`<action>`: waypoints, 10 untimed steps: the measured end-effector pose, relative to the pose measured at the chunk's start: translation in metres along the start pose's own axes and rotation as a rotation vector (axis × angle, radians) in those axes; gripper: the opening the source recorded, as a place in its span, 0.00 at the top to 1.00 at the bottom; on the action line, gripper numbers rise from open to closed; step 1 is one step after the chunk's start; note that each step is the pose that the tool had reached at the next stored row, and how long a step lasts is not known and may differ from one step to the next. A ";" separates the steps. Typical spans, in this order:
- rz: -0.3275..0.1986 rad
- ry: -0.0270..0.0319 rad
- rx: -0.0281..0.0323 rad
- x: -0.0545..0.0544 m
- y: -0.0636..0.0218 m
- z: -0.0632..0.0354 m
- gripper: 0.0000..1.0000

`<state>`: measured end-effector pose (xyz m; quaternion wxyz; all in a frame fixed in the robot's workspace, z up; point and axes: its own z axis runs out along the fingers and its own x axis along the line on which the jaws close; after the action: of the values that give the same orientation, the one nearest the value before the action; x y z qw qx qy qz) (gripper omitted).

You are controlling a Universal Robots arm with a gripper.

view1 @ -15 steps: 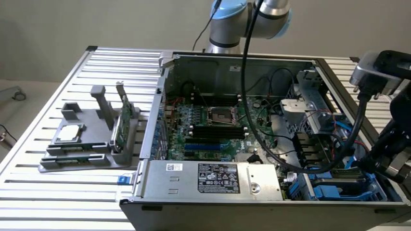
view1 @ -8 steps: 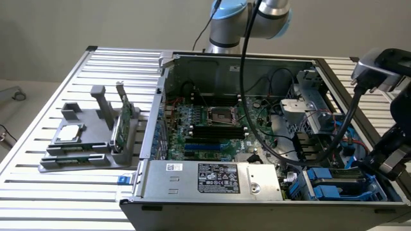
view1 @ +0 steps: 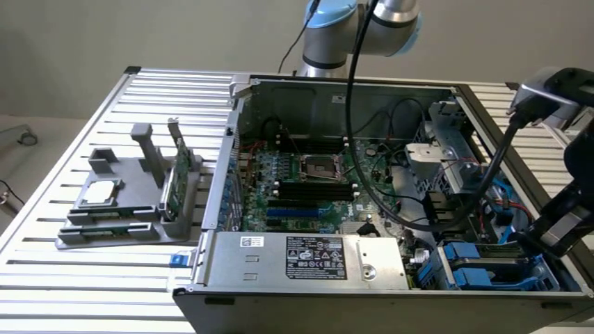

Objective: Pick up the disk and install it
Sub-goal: 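Insert the first disk wire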

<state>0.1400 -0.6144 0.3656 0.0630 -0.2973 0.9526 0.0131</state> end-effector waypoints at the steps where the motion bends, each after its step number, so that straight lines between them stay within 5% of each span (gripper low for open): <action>1: 0.010 0.0024 -0.0001 0.000 0.0000 0.0000 0.89; 10: 0.102 0.0287 -0.0049 0.000 0.0000 -0.0001 0.89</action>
<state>0.1400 -0.6144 0.3657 0.0478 -0.2485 0.9673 0.0143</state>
